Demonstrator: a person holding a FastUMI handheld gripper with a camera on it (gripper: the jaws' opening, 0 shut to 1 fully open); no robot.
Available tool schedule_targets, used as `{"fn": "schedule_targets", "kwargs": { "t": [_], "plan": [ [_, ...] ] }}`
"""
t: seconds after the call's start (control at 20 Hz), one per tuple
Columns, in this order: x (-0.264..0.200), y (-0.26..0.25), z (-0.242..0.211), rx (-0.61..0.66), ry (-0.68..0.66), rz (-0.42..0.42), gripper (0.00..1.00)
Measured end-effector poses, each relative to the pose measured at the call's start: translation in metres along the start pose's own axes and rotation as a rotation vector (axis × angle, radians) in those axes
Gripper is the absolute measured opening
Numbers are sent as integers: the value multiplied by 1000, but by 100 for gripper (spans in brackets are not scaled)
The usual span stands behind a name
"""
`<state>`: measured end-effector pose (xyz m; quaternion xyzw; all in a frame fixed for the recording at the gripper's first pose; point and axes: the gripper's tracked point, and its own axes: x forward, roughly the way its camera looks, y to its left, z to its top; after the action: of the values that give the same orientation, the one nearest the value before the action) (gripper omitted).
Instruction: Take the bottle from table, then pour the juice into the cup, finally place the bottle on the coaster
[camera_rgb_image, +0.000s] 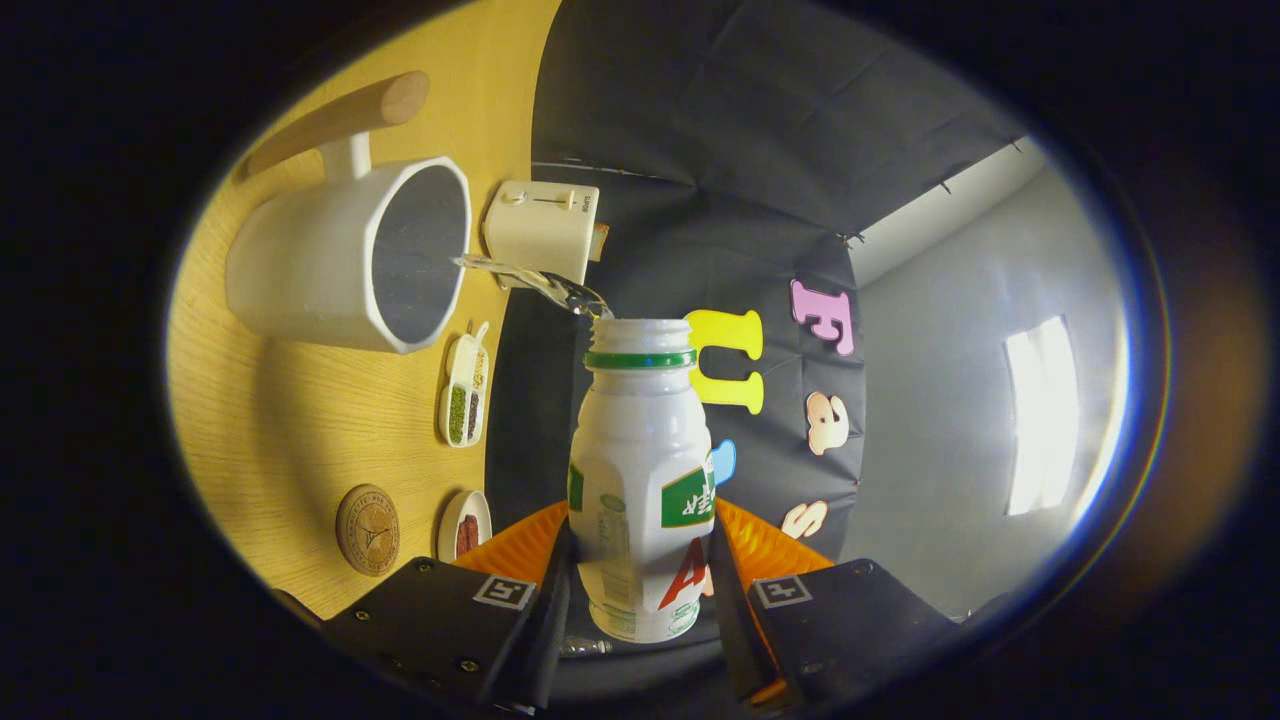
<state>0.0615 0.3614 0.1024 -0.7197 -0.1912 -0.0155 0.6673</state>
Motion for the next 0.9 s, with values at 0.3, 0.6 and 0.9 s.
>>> {"fn": "schedule_targets", "kwargs": {
  "t": [0.3, 0.6, 0.9],
  "plan": [
    [2, -1, -1, -13, -4, -2, 65],
    [1, 0, -1, -32, -10, -4, 65],
    [1, 0, 0, -49, -11, -11, 65]
  ]
}}
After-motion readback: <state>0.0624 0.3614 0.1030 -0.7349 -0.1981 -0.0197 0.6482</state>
